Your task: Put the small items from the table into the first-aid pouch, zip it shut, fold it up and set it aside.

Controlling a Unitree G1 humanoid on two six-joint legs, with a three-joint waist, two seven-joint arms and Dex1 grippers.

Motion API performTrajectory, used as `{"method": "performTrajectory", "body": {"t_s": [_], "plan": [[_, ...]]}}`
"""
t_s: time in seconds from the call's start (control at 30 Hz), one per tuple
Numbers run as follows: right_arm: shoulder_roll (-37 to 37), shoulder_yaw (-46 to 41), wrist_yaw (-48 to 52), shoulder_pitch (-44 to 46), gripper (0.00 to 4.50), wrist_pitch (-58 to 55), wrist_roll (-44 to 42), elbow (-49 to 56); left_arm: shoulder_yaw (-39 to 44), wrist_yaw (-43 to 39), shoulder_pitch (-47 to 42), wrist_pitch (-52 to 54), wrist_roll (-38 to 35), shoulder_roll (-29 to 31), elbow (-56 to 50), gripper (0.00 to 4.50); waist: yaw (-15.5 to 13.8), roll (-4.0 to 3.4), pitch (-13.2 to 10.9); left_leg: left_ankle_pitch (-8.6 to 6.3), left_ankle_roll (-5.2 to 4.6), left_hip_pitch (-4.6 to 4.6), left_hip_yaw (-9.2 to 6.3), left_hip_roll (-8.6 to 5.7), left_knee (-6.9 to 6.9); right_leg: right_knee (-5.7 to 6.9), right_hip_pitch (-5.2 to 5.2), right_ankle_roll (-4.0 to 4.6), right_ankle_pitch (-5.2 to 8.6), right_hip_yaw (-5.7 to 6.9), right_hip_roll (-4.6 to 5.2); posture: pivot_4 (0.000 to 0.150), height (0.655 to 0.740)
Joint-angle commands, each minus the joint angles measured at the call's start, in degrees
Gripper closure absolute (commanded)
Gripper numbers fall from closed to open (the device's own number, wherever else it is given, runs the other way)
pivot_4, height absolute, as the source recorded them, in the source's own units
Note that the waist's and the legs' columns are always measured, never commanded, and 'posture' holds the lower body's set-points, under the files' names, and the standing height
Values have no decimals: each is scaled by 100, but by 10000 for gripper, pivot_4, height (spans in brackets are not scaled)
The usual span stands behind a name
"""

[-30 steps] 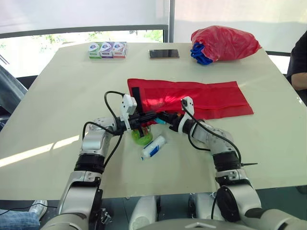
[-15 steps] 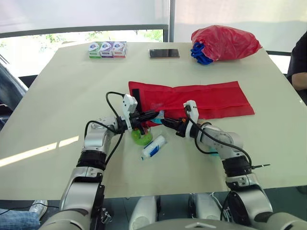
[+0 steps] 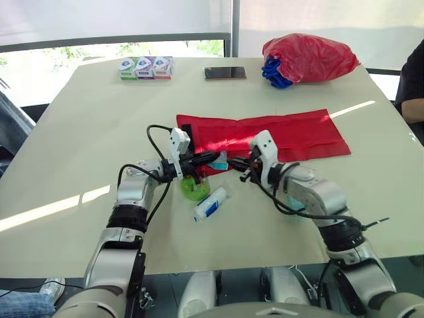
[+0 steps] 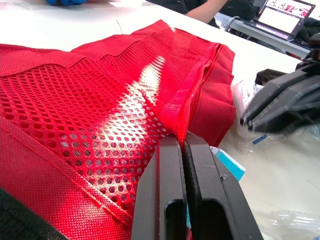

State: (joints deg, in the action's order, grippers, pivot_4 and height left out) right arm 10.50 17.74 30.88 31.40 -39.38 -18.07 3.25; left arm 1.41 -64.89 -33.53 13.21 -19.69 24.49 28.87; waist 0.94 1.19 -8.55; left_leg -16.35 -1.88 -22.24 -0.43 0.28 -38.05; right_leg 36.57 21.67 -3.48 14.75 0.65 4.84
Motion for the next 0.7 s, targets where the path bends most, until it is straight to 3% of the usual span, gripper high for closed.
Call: {"method": "performTrajectory", "body": {"t_s": [0.03, 0.23, 0.7], "plan": [[-137, 198, -74, 212, 43473, 324, 390, -357, 39, -25, -122, 21, -39, 30, -99, 45000, -7, 1, 0, 0, 0, 0, -1, -1, -1, -1, 1, 0, 0, 1, 1, 1500, 7400], [-358, 364, -203, 573, 43473, 689, 979, -1222, 36, -40, -85, 105, -67, 39, -236, 45000, 1, 1, -1, 8, 13, -2, -1, -2, -3, 1, 1, 0, 0, 1, 1, 1500, 7400], [-1362, -61, -786, 1190, 43473, 2106, 1391, -2787, -68, -51, 124, 180, -59, -96, -421, 45000, 28, 2, -1, 17, 30, -1, -1, -2, -2, 5, 2, 1, 0, 0, -1, 1500, 7400]]}}
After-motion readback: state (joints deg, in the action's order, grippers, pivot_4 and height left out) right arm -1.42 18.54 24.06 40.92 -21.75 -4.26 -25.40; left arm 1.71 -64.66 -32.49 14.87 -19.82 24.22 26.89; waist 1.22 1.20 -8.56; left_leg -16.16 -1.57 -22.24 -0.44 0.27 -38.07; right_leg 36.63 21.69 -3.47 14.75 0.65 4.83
